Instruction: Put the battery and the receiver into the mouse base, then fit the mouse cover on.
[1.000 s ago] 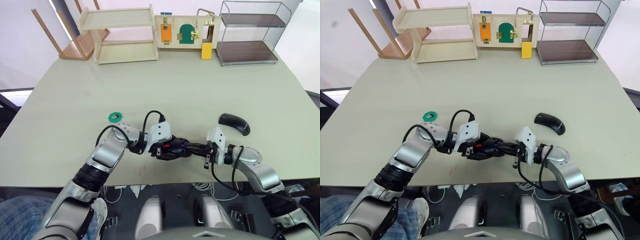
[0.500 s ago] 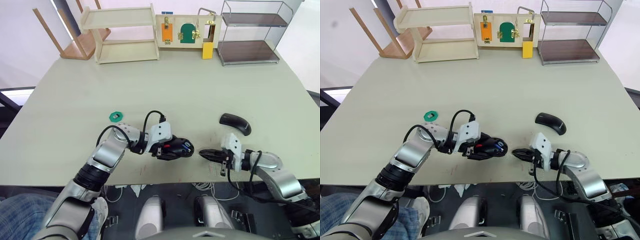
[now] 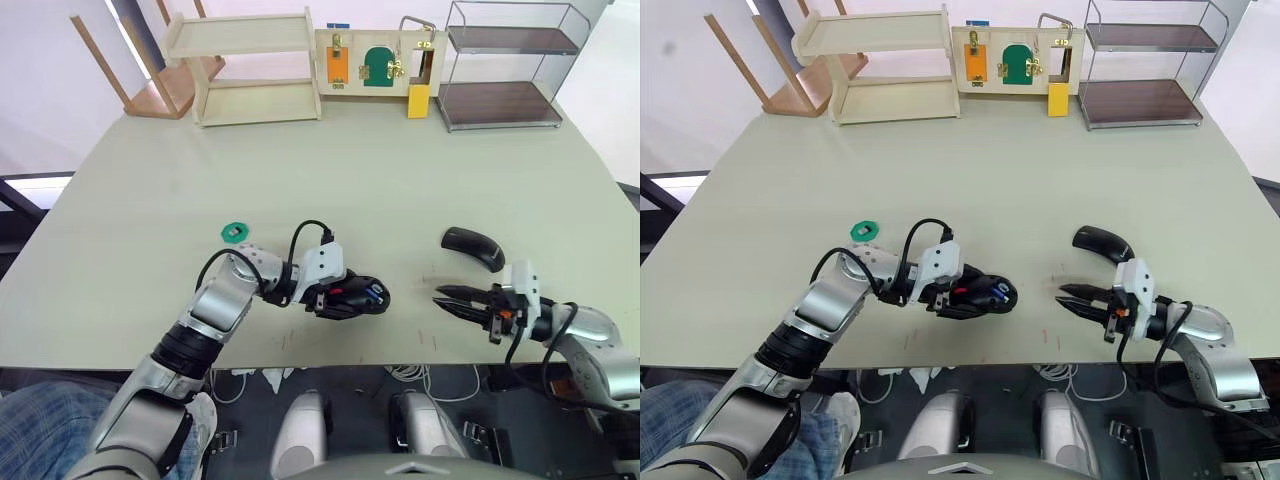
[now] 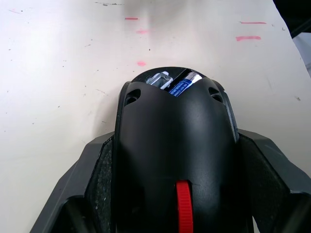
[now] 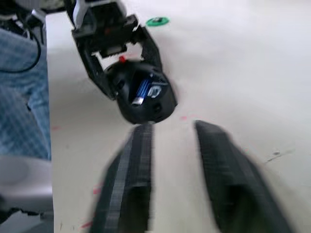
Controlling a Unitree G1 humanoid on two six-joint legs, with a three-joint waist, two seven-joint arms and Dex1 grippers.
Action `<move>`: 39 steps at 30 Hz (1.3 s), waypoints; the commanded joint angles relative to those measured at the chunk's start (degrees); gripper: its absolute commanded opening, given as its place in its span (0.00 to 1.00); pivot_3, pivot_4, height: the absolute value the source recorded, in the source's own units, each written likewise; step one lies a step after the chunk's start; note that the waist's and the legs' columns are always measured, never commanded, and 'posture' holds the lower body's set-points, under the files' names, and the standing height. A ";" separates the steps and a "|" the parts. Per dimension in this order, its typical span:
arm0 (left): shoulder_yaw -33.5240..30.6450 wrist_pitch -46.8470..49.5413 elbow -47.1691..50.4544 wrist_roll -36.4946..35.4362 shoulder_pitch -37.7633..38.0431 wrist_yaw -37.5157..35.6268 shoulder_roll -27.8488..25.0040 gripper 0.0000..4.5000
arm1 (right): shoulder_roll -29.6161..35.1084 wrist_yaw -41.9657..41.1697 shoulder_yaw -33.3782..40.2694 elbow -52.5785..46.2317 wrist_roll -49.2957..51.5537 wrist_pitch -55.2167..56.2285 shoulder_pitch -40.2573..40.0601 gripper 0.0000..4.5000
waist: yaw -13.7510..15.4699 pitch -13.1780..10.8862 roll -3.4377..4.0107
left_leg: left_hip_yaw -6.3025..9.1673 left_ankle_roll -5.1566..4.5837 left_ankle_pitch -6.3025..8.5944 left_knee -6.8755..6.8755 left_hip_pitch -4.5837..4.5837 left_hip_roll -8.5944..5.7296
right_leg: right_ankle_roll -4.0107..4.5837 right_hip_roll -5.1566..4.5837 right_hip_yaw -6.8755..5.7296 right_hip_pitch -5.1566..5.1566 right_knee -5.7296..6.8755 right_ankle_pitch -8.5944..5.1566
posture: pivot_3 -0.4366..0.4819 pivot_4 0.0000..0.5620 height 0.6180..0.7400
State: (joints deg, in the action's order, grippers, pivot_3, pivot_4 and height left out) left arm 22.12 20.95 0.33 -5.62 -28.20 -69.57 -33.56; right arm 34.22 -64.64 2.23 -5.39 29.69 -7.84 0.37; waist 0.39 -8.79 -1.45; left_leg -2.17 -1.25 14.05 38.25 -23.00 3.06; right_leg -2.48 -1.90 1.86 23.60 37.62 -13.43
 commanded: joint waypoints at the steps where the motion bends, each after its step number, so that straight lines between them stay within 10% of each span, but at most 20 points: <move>1: 2.14 0.23 -1.02 1.30 0.06 -0.04 0.64 0.65 | -0.24 -1.90 1.69 -0.13 0.88 2.91 -1.31 0.74 | 0.48 0.00 0.00 | 0.00 0.00 0.00 0.00 0.00 0.00 | 0.00 0.00 0.00 0.00 0.00 0.00 | 0.48 0.27 1.00; 5: 2.01 0.25 -1.62 1.39 -0.24 0.42 1.06 0.65 | -0.37 -5.38 2.79 0.84 2.15 5.55 -2.52 0.99 | 0.56 0.00 0.00 | 0.00 0.00 0.00 0.00 -0.01 -0.01 | 0.00 0.00 0.00 0.00 -0.02 0.00 | 0.48 0.27 1.00; 13: 1.84 0.83 -2.00 1.14 -0.78 0.22 1.04 0.65 | -2.07 -7.25 4.47 3.48 2.53 10.28 -3.15 0.99 | 0.59 -0.01 0.02 | -0.06 0.00 0.00 0.04 0.00 -0.02 | -0.02 -0.03 0.06 0.00 -0.02 0.01 | 0.48 0.27 1.00; 17: 0.92 1.70 -1.77 0.21 -1.33 0.65 1.47 0.99 | -3.11 -8.87 4.46 4.11 2.72 12.33 -3.75 1.00 | 0.48 -0.05 0.06 | -0.05 0.00 0.00 0.03 -0.01 -0.02 | -0.02 -0.02 0.06 0.01 -0.01 0.01 | 0.48 0.27 1.00; 39: -7.21 3.18 5.28 -9.50 -1.25 -0.63 0.30 0.99 | -5.47 -11.03 4.03 4.93 3.80 16.18 -4.15 1.00 | 0.32 -0.26 0.18 | -0.09 0.00 0.00 0.01 -0.01 0.01 | -0.01 0.01 0.09 0.06 0.02 0.01 | 0.48 0.27 1.00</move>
State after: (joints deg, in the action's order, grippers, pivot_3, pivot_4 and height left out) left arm 17.45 25.30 2.65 -13.28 -29.06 -69.65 -32.73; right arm 28.81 -75.39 5.31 1.19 32.01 7.69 -3.64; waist 0.71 -9.05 -1.27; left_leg -2.25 -1.25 14.04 38.27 -23.01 3.07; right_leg -2.49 -1.89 1.95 23.67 37.64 -13.42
